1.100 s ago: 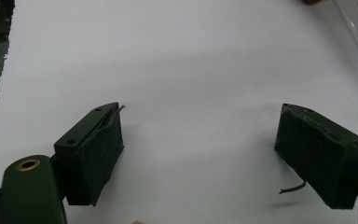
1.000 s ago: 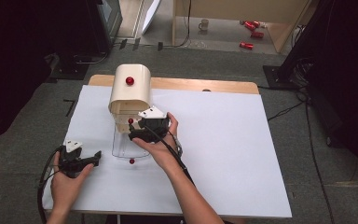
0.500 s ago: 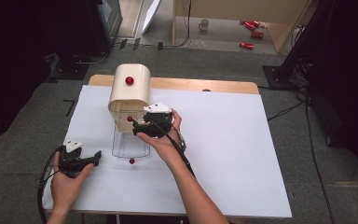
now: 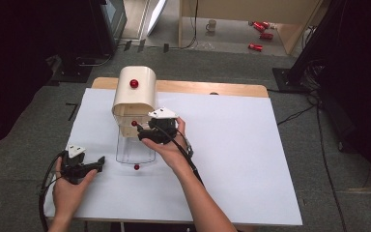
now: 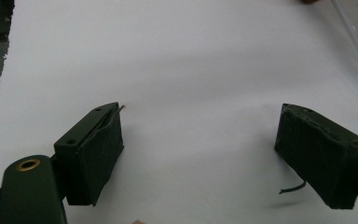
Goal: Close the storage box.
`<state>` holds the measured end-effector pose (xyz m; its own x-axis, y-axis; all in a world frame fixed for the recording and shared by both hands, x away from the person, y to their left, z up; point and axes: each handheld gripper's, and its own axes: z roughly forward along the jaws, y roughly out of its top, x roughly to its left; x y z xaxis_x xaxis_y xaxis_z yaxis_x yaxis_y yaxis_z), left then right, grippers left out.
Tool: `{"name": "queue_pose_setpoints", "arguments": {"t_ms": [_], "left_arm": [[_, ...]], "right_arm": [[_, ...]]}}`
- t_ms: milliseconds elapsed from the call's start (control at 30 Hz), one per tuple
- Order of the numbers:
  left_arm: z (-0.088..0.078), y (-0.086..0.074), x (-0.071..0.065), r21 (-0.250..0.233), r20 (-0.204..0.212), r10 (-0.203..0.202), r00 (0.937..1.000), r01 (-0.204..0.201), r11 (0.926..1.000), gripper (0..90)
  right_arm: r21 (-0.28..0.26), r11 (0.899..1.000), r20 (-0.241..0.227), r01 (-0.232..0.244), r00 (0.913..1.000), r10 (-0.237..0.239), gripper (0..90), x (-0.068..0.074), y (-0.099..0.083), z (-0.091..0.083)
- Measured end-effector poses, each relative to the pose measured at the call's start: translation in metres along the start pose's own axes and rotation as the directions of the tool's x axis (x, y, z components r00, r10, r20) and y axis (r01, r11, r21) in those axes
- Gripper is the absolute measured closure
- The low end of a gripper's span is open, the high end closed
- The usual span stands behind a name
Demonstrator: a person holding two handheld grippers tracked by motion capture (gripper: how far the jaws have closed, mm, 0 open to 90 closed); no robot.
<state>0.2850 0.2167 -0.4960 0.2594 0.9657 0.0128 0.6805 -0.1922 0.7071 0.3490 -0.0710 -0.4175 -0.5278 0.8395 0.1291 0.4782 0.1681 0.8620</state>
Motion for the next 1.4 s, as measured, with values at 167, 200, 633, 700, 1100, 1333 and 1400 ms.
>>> {"name": "queue_pose_setpoints", "arguments": {"t_ms": [167,200,633,700,1100,1333,1400], "left_arm": [[0.0,0.0,0.0,-0.003,-0.001,-0.002,1.0,0.002,1.0,14.9],[0.0,0.0,0.0,-0.003,-0.001,-0.002,1.0,0.002,1.0,14.9],[0.0,0.0,0.0,-0.001,-0.001,0.0,1.0,0.0,1.0,14.9],[0.0,0.0,0.0,-0.001,-0.001,0.0,1.0,0.0,1.0,14.9],[0.0,0.0,0.0,-0.001,-0.001,0.0,1.0,0.0,1.0,14.9],[0.0,0.0,0.0,-0.001,-0.001,-0.002,1.0,0.002,1.0,14.9],[0.0,0.0,0.0,0.0,0.0,-0.001,1.0,0.001,1.0,14.9]], "right_arm": [[0.024,1.0,-0.019,-0.017,0.9997,0.018,13.5,0.004,-0.011,-0.011],[0.029,1.0,-0.024,-0.013,0.9996,0.013,13.1,0.006,-0.015,-0.015],[0.041,0.999,-0.065,-0.01,0.9978,0.013,12.8,0.027,-0.059,-0.044],[0.044,0.999,-0.071,-0.006,0.9975,0.009,12.8,0.029,-0.062,-0.045],[0.057,0.998,-0.111,-0.001,0.9938,0.007,2.2,0.05,-0.091,-0.04],[0.103,0.995,-0.055,0.01,0.9985,-0.004,0.9,0.055,-0.102,-0.024],[0.115,0.993,-0.038,0.015,0.9992,-0.01,1.0,0.056,-0.106,-0.02]]}}
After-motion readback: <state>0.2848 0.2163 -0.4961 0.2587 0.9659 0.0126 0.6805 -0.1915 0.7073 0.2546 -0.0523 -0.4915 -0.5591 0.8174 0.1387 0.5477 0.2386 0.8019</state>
